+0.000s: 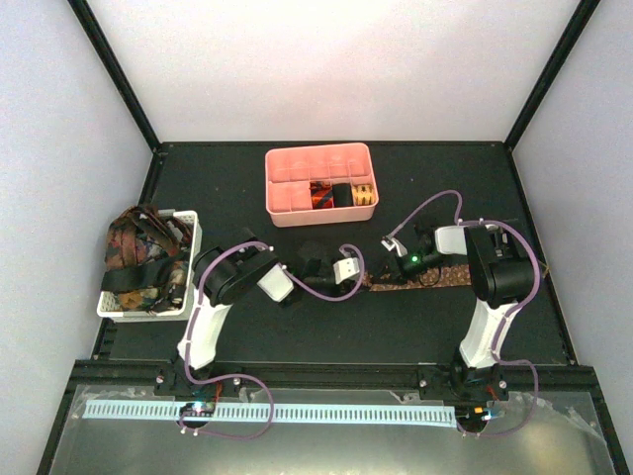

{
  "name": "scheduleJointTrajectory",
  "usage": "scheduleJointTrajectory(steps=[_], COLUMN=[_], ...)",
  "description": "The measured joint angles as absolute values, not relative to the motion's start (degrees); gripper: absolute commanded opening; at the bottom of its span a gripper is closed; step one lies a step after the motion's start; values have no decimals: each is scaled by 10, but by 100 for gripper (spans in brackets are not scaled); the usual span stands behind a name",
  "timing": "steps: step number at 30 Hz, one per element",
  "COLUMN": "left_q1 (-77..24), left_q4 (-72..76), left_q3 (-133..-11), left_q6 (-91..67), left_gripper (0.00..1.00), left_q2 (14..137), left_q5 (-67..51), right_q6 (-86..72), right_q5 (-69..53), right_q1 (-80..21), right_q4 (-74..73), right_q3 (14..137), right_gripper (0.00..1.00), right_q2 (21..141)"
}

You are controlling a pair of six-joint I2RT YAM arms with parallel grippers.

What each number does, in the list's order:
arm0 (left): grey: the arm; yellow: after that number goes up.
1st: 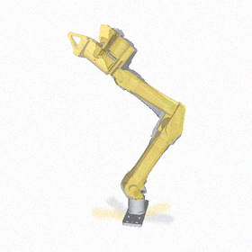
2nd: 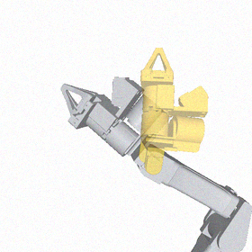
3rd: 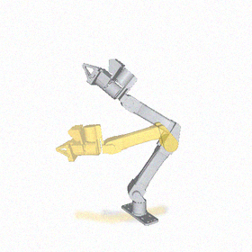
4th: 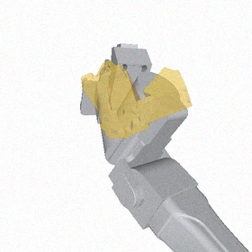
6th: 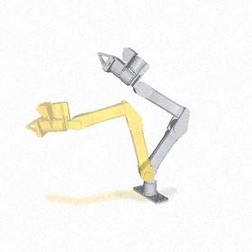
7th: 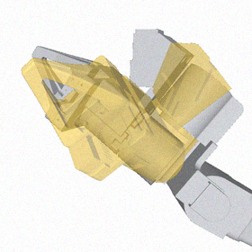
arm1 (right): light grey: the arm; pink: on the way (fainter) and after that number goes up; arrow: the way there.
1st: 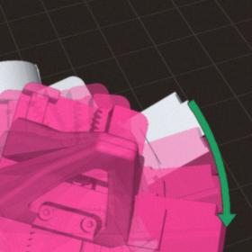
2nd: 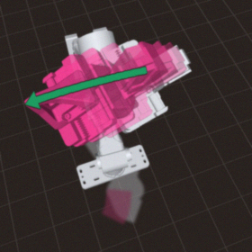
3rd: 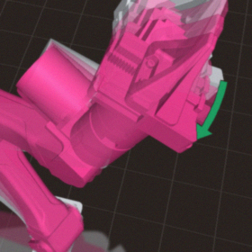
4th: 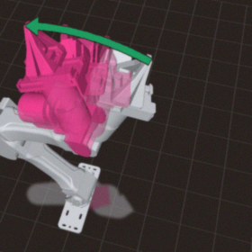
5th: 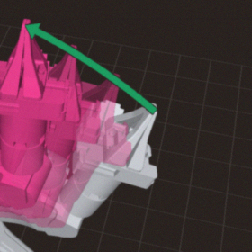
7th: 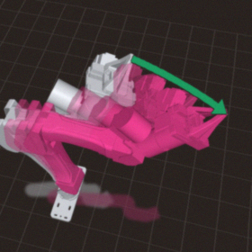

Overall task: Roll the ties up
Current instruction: Roll the tie at the center of the board.

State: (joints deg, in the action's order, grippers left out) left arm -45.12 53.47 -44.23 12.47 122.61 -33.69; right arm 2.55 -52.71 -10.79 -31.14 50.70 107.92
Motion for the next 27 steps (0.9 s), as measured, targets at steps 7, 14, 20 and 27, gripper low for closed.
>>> scheduleJointTrajectory(steps=[7,14,20,27], left_q1=[-464,-472,-477,-480], left_q4=[406,182,86,45], left_q3=[-465,-548,-587,-605], left_q6=[178,234,269,279], left_gripper=[31,29,28,28], left_q2=[1181,1149,1142,1142], left_q5=[-299,-252,-232,-223], right_q6=[25,53,97,99], right_q5=[-534,-536,-535,-564], right_q1=[-108,-99,-82,-82], right_q4=[-308,-342,-406,-429], right_q3=[508,529,554,561], right_gripper=[17,35,46,46], right_q2=[1082,1075,1058,1043])
